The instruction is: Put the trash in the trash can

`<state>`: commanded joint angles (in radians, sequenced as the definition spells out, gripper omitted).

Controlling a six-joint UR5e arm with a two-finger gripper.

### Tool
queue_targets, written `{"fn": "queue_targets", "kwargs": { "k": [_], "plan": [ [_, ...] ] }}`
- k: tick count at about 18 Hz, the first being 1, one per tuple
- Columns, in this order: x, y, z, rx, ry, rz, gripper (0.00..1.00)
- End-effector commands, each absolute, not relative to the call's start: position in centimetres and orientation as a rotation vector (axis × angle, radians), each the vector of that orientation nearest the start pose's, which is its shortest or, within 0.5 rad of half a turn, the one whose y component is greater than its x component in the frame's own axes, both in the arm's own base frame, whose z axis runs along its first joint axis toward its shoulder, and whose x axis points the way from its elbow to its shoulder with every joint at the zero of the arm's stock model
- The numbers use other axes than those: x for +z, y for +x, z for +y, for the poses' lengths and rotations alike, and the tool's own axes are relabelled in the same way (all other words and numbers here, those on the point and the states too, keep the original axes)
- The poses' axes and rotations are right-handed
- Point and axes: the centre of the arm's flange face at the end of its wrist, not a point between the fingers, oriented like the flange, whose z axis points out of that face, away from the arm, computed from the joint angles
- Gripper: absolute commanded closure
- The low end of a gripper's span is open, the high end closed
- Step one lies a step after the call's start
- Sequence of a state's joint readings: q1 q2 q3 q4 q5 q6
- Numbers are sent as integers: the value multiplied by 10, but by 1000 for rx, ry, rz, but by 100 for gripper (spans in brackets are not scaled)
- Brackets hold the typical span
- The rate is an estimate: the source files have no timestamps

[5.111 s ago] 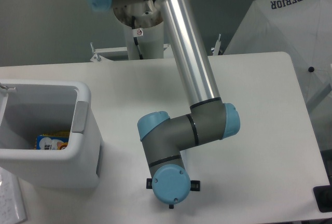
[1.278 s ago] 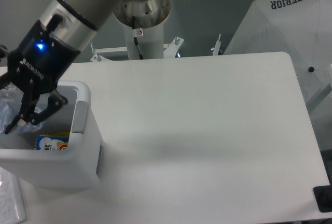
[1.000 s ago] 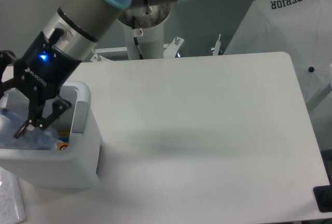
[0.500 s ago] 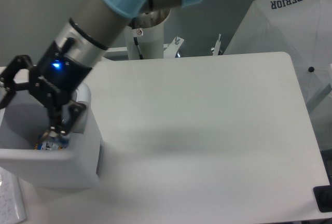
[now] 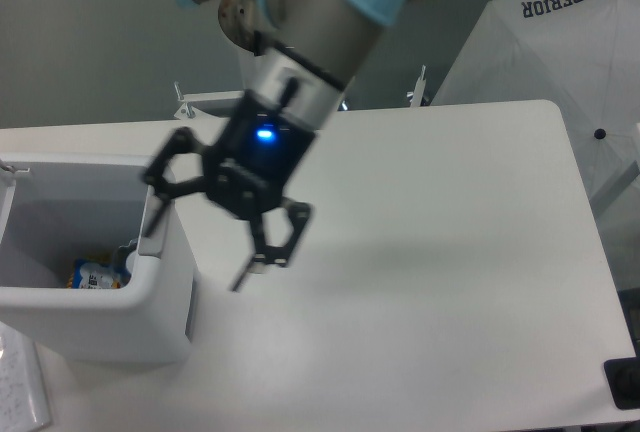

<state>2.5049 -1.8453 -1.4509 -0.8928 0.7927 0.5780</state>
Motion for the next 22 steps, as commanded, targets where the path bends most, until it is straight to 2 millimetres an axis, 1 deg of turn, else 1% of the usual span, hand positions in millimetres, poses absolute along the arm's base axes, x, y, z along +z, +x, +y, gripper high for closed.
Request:
{"fn": "queue_targets", "kwargs": {
  "k": [1,4,6,10,12,13,14,16,18,20,21,22],
  "plan": [
    [488,-388,529,-212,-2280,-149,0],
    [450,-395,515,-83,-2429,-136,0],
    [431,-401,504,10,-2531,-145,0],
    [415,-408,495,133,-2651,-172,0],
    [405,-411,490,194,-2732,-140,0],
    [396,-414,486,215,-2784,-95,0],
    [389,-417,481,245,-2850,9,0],
    [382,-419,475,253,-2920,183,0],
    [382,-423,469,232,-2986,343,0],
    [382,-440,456,127,-3063,492,0],
    [385,-445,458,80,-3074,550,0],
    [387,-453,458,54,-3079,571,0]
  ]
}}
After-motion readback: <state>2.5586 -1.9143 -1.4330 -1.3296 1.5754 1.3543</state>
